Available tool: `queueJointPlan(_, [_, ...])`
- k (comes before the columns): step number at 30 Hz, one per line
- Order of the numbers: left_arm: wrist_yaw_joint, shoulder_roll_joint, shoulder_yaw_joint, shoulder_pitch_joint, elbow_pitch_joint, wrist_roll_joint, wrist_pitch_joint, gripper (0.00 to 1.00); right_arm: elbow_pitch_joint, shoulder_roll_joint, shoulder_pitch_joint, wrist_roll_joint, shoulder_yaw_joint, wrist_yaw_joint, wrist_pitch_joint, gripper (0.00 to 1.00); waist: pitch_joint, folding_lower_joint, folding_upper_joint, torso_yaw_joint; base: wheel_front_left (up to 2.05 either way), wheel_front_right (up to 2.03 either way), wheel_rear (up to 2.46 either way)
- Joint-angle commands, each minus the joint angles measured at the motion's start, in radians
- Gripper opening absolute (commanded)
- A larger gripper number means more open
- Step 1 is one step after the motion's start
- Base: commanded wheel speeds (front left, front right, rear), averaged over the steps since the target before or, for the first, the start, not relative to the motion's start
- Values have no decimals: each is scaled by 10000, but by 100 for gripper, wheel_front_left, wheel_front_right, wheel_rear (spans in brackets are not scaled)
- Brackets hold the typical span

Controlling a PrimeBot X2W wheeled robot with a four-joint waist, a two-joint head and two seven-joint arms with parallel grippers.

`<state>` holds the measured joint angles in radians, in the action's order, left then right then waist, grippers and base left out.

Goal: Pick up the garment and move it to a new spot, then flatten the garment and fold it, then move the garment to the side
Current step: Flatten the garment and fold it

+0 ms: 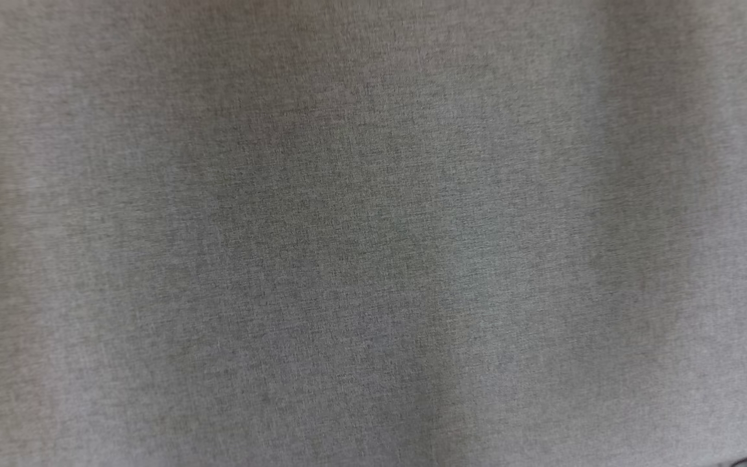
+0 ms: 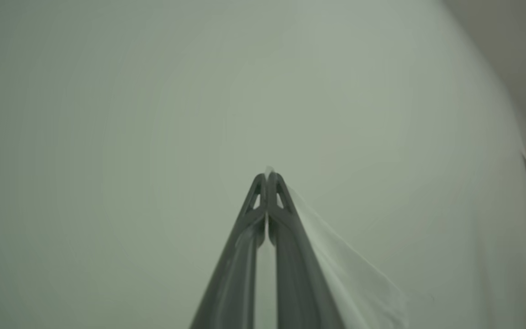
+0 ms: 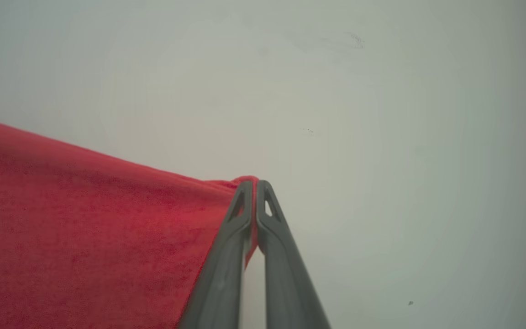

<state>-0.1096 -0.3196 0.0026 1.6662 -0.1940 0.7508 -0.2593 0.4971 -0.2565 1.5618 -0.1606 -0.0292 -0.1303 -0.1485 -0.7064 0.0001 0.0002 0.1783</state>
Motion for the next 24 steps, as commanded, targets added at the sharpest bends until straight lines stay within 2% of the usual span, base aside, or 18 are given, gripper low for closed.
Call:
queueJointPlan(1, [-101,122,327,144,262,-4,-60,0,74,-14,161,364,116,-10,-363,0,-183,-1,-2,84,0,0,0])
queueJointPlan(4, [-218,442,613,-169,1093,-221,-54,0,206,-121,228,1020,397,-8,-777,0,-359,-1,-2,9,0,0,0])
queueJointPlan(7, [-194,488,82,-1162,1838,186,-52,0,465,-118,-227,1290,472,-10,-898,0,-515,-1,-2,-78,0,0,0])
queueJointPlan(11, [-199,259,-1057,-3169,2679,528,-54,0,690,-334,-1094,1421,-103,-10,-1009,0,-614,-1,-2,-276,0,0,0])
queueJointPlan(14, [-201,218,-1573,-4878,3368,541,-56,0,618,-571,-1994,1165,-578,-10,-1077,0,-468,-1,-2,-418,0,0,0])
queueJointPlan(19, [-204,654,-1956,-7706,4023,761,-55,0,212,-966,-3685,415,-941,-10,-928,0,302,-1,-2,-655,0,0,0])
queueJointPlan(24, [-203,513,-2907,-10226,3740,963,-56,0,-572,-1206,-5845,-355,-1291,-10,285,0,1554,-1,-2,-820,0,0,0])
